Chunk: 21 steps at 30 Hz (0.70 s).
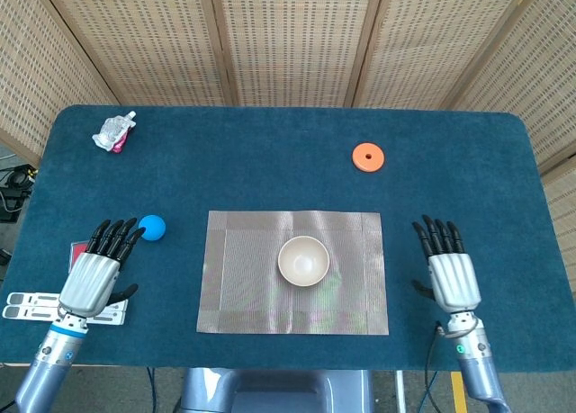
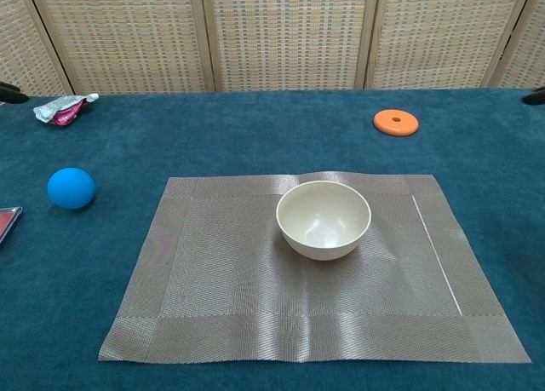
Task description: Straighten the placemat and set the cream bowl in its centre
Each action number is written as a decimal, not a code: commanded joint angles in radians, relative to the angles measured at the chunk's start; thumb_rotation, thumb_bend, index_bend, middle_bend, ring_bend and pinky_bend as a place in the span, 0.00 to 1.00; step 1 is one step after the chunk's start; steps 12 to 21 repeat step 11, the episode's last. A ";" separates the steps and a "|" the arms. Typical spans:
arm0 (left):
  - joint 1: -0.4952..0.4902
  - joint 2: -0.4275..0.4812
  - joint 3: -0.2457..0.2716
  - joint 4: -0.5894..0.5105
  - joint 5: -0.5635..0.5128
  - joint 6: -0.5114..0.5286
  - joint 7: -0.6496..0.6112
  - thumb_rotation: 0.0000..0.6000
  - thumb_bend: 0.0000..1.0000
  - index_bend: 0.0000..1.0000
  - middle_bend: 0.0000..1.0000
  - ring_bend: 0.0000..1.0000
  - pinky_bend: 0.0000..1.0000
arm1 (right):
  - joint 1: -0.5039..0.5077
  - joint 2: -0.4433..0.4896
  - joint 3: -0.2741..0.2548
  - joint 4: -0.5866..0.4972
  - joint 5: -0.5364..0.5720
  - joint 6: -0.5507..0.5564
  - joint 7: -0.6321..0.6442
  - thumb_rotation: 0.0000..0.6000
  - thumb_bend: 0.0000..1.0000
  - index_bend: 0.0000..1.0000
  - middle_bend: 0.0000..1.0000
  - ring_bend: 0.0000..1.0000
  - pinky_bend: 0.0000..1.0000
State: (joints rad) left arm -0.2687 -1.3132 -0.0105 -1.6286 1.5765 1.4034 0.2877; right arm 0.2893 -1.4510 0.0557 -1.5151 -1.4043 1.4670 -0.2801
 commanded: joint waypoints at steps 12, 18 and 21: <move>0.023 0.010 0.001 0.027 -0.028 0.004 -0.007 1.00 0.13 0.01 0.00 0.00 0.00 | -0.096 0.048 0.029 0.178 0.015 0.061 0.198 1.00 0.14 0.03 0.00 0.00 0.00; 0.023 0.010 0.001 0.027 -0.028 0.004 -0.007 1.00 0.13 0.01 0.00 0.00 0.00 | -0.096 0.048 0.029 0.178 0.015 0.061 0.198 1.00 0.14 0.03 0.00 0.00 0.00; 0.023 0.010 0.001 0.027 -0.028 0.004 -0.007 1.00 0.13 0.01 0.00 0.00 0.00 | -0.096 0.048 0.029 0.178 0.015 0.061 0.198 1.00 0.14 0.03 0.00 0.00 0.00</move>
